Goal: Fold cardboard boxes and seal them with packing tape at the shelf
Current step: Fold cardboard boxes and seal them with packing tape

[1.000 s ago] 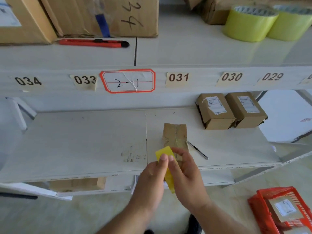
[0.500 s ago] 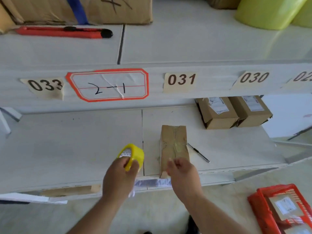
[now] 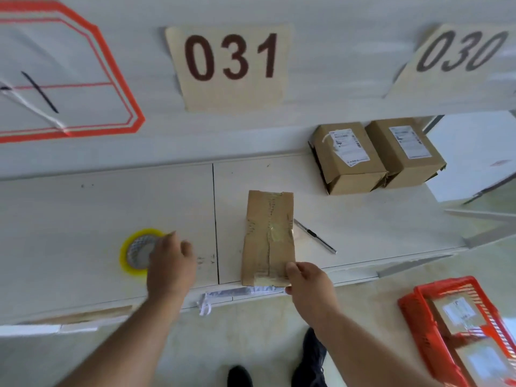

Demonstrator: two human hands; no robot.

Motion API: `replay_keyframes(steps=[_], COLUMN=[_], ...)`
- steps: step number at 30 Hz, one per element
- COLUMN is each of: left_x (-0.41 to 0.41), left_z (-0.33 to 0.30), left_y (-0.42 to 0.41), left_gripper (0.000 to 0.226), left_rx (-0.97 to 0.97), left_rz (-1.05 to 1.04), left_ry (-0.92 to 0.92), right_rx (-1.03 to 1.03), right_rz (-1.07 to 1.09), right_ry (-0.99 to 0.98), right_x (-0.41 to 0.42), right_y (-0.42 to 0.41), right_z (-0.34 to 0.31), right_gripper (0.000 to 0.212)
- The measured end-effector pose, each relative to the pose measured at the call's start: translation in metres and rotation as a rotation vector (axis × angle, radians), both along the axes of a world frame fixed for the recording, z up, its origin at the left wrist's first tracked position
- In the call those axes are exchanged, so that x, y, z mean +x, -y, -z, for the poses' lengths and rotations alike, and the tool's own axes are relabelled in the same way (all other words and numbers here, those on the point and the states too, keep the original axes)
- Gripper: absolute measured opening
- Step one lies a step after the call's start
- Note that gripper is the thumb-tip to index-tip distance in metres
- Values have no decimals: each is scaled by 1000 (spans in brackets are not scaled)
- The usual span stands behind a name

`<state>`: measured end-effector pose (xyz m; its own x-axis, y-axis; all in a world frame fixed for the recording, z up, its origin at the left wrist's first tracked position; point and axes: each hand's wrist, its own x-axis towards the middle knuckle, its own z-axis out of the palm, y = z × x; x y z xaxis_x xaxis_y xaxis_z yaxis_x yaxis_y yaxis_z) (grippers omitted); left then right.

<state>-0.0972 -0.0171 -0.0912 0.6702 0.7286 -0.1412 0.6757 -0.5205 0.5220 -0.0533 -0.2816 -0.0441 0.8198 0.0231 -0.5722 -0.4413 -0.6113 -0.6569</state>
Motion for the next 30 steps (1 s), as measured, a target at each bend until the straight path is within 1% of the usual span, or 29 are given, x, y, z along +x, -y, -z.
replay_keyframes(steps=[2, 3, 5, 6, 7, 8, 9, 10, 11, 12, 13, 14, 15, 17, 19, 21, 24, 28, 29, 30], left_x=[6, 8, 13, 17, 19, 21, 22, 23, 22, 20, 18, 17, 16, 19, 21, 23, 25, 26, 26, 26], left_z=[-17, -21, -22, -22, -22, -22, -22, -23, -21, -20, -17, -16, -14, -11, -10, -9, -9, -7, -6, -7], left_y=[57, 81, 109, 113, 113, 112, 112, 115, 117, 118, 116, 114, 112, 112, 115, 116, 116, 115, 115, 116], left_gripper=[45, 46, 48, 49, 50, 51, 50, 49, 46, 44, 44, 45, 47, 48, 48, 48, 47, 48, 48, 48], left_rx=[-280, -338, -296, -236, -179, -141, -116, -99, -102, -121, -149, -173, -184, -163, -134, -122, -134, -147, -154, -162], left_rz=[71, 82, 43, 11, -19, -30, -25, -12, -2, -4, -12, -22, -30, -33, -43, -61, -65, -68, -68, -66], left_ry=[47, 47, 46, 38, 10, -4, -2, 12, 36, 62, 80, 95, 101, 118, 116, 98, 64, 52, 53, 59], right_rx=[29, 54, 67, 21, -63, -154, -183, -151, -91, -37, -18, -47, -101, -225, -341, -458, -594, -600, -576, -527], right_rz=[-26, -44, -94, -118, -136, -146, -156, -214, -357, -545, -726, -866, -957, -1060, -1089, -1037, -990, -957, -914, -822], right_ry=[-27, -52, -93, -71, 4, 153, 366, 565, 686, 728, 711, 673, 661, 650, 660, 696, 614, 556, 537, 489], right_x=[-12, -18, -30, -33, -35, -35, -33, -29, -23, -16, -8, 1, 9, 25, 40, 58, 87, 98, 98, 100], right_y=[-8, -12, -18, -18, -16, -14, -13, -14, -17, -21, -25, -28, -28, -24, -18, -15, -17, -21, -21, -21], right_z=[1, 2, -1, -3, -4, -7, -9, -11, -9, -3, 2, 7, 10, 13, 16, 19, 20, 13, 13, 12], right_gripper=[31, 32, 32, 32, 29, 24, 20, 20, 26, 35, 45, 53, 59, 68, 78, 81, 84, 81, 79, 78])
